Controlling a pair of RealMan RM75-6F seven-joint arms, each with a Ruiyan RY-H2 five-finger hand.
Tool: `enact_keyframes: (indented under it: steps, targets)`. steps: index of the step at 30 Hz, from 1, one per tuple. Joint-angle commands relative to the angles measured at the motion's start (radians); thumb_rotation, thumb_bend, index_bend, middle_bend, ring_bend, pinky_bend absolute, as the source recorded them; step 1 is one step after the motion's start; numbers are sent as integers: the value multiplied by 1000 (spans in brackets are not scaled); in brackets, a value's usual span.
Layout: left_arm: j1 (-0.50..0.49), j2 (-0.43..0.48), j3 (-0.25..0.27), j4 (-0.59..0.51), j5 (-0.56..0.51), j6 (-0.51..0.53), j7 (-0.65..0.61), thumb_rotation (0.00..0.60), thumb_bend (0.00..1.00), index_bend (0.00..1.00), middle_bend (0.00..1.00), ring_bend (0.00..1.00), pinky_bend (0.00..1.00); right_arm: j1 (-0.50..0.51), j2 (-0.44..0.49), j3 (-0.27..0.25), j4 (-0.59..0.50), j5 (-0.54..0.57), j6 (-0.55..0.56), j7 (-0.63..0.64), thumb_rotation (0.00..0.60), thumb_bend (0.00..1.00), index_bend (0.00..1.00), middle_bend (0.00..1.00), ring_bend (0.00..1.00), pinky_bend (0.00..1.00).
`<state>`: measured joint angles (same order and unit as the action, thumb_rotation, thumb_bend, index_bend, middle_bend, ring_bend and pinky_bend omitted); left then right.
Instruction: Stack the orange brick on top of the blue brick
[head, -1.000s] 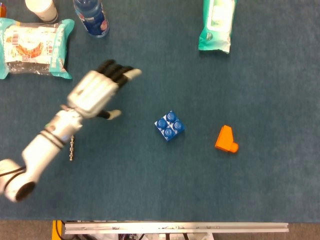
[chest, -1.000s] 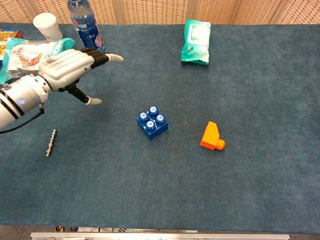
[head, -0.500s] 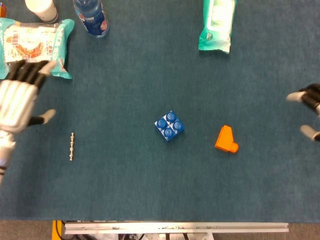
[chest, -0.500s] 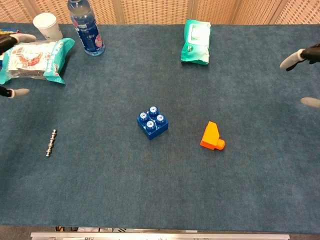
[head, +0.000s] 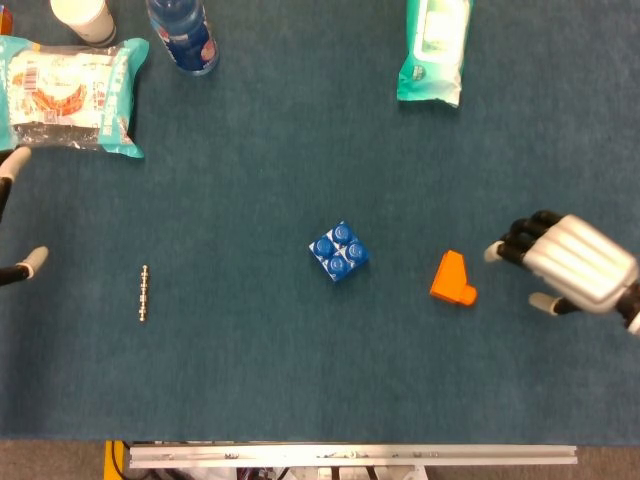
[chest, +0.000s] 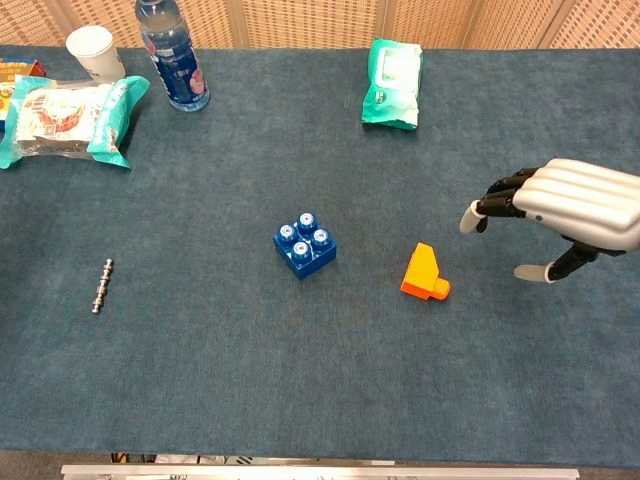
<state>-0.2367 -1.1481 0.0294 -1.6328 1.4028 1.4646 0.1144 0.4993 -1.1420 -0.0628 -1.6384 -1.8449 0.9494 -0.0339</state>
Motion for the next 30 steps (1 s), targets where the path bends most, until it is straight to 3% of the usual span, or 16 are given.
enact_keyframes:
  steps: [1,12,30]
  targets:
    - [10,2,-3,-2,2,4,-1,600,149,103,153,157,103,22,-26,-15,16,-1,-33,-10,600,188,321,396,277,312]
    - [33,-1,-16,2,24,3,-1,600,149,103,153,157,103,37,-79,-34,47,54,-71,-70,600,188,321,444,326,343]
    - [59,1,-34,-4,50,2,-6,600,149,103,153,157,103,120,-237,-2,142,114,-126,-103,600,184,321,427,334,343]
